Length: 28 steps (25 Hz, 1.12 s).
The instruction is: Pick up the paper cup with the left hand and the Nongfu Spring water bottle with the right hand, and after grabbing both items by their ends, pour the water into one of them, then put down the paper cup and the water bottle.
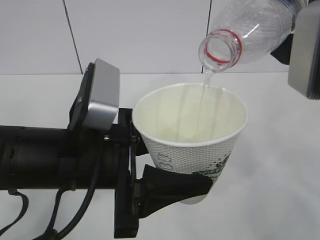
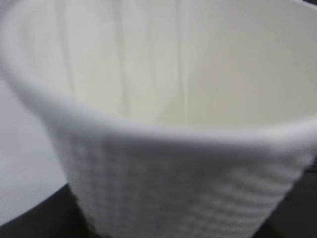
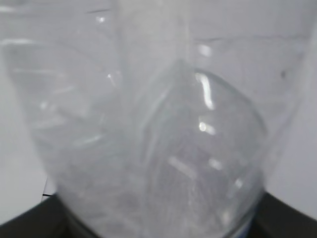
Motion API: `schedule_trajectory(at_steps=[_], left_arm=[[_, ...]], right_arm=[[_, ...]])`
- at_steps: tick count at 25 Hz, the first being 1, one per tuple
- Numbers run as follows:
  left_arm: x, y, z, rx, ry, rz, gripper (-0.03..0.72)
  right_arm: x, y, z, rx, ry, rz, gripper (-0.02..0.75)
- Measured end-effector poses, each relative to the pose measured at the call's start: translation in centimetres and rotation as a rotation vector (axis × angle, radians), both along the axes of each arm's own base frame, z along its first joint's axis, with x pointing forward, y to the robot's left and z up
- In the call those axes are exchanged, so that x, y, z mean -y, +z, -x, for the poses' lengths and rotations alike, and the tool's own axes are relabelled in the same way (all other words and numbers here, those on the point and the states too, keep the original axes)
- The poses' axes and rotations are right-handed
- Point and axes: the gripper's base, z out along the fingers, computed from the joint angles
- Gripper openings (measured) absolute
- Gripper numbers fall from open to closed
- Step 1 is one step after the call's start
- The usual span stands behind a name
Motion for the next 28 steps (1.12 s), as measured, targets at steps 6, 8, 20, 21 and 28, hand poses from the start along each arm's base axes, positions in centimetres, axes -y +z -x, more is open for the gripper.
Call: schedule_trajectory(at_steps=[6,8,20,21,28], left_arm=[[0.00,0.00,0.00,0.000,0.000,0.000,0.487],[0.00,0.00,0.00,0.000,0.000,0.000,0.487],[0.00,0.00,0.00,0.001,0.000,0.000,0.486],[0.00,0.00,0.00,0.001,0.000,0.000,0.486],[0.00,0.00,0.00,0.001,0.000,0.000,0.486]], right_arm=[[0.00,0.00,0.00,0.000,0.000,0.000,0.438],[0.00,0.00,0.00,0.000,0.000,0.000,0.438],[0.00,0.00,0.00,0.005,0.001,0.006,0.438],[0.00,0.00,0.00,0.005,0.001,0.006,0.438],[0.00,0.00,0.00,0.005,0.001,0.006,0.438]])
